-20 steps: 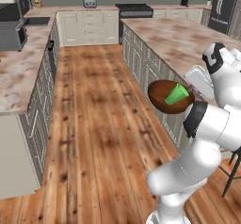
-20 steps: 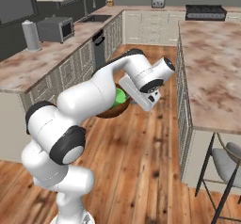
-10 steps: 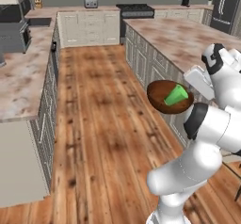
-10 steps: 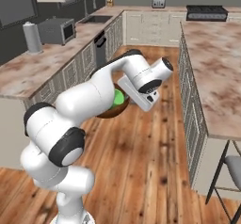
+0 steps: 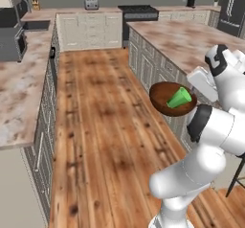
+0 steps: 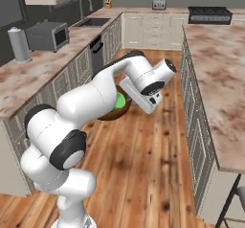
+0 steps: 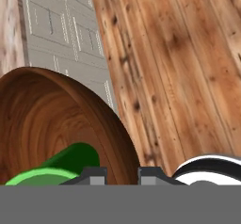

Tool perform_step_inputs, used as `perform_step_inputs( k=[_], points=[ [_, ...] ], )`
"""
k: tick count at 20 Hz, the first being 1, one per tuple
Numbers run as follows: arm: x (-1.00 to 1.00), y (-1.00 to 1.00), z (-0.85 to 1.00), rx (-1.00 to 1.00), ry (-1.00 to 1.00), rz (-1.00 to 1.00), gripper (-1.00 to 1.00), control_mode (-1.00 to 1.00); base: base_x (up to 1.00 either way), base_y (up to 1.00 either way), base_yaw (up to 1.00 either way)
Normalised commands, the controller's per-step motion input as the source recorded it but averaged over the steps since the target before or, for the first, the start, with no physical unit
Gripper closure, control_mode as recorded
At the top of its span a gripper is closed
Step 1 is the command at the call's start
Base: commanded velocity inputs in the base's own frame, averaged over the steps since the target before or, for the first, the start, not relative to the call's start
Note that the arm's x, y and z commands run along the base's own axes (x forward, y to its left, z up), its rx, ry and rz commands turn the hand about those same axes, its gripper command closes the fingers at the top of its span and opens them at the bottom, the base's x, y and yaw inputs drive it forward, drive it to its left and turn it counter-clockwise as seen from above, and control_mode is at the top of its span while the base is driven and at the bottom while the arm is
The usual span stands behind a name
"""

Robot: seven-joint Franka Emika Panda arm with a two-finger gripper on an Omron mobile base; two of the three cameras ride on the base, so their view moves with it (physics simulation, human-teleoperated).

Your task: Place the cup inside the bowl on the dining table and move the bowl to any counter.

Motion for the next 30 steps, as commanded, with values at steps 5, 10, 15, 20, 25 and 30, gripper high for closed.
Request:
perform_step_inputs(
  k=[5,10,15,20,25,30],
  points=[
    [0.00,0.00,0.00,0.00,0.00,0.00,1.00,1.00,0.61,0.43,-0.10],
    [0.00,0.00,0.00,0.00,0.00,0.00,1.00,1.00,0.71,0.46,-0.11],
    [0.00,0.00,0.00,0.00,0.00,0.00,1.00,1.00,0.76,0.08,-0.03],
    [0.00,0.00,0.00,0.00,0.00,0.00,1.00,1.00,0.77,-0.18,0.00],
    [0.00,0.00,0.00,0.00,0.00,0.00,1.00,1.00,0.82,-0.02,0.00],
    [0.00,0.00,0.00,0.00,0.00,0.00,1.00,1.00,0.84,0.00,0.00]
  ],
)
